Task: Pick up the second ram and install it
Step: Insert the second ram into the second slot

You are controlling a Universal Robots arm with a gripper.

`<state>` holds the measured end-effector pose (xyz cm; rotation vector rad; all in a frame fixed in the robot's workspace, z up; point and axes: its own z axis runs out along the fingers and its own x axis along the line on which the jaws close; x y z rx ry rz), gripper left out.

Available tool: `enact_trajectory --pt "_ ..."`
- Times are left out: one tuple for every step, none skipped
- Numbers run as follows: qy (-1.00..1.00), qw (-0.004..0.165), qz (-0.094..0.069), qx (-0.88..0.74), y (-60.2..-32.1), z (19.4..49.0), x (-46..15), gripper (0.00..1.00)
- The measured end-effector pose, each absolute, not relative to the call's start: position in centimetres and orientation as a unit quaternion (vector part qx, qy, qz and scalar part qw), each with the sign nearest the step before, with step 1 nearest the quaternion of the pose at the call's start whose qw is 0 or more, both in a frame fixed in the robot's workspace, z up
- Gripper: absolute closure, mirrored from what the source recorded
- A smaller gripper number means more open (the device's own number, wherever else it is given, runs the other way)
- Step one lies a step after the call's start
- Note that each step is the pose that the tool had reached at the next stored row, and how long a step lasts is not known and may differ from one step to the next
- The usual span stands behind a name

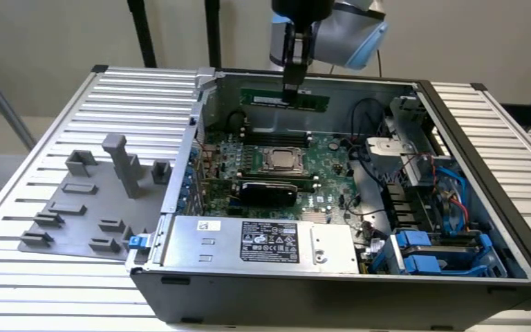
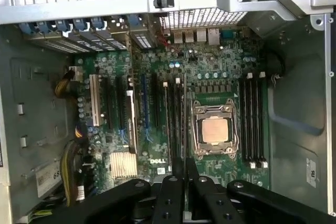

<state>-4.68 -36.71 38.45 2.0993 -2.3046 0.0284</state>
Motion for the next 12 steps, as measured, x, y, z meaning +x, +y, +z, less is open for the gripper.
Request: enact_trajectory --pt "-0.739 0.012 0.009 0.673 -36.3 38.3 -4.6 1.0" --pt "-0.739 0.012 0.009 0.673 -35.9 38.1 -4.6 1.0" --pt "-0.739 0.012 0.009 0.673 -35.6 37.9 -4.6 1.0" --pt "-0.739 0.012 0.009 0.673 -35.2 37.7 -4.6 1.0" --pt "-0.739 0.012 0.009 0.673 -35.0 37.5 -4.6 1.0" --pt "-0.739 0.012 0.009 0.673 -34.9 37.4 -4.6 1.0" --pt "-0.739 0.011 0.01 0.674 -34.8 37.2 -4.6 1.0" --pt "-0.739 0.011 0.01 0.674 -34.8 37.0 -4.6 1.0" --pt "-0.738 0.01 0.011 0.675 -34.8 36.8 -4.6 1.0" --pt "-0.738 0.009 0.012 0.675 -34.8 36.7 -4.6 1.0" --pt "-0.738 0.008 0.013 0.675 -34.8 36.5 -4.6 1.0" --pt "-0.738 0.006 0.014 0.675 -34.9 36.4 -4.6 1.0"
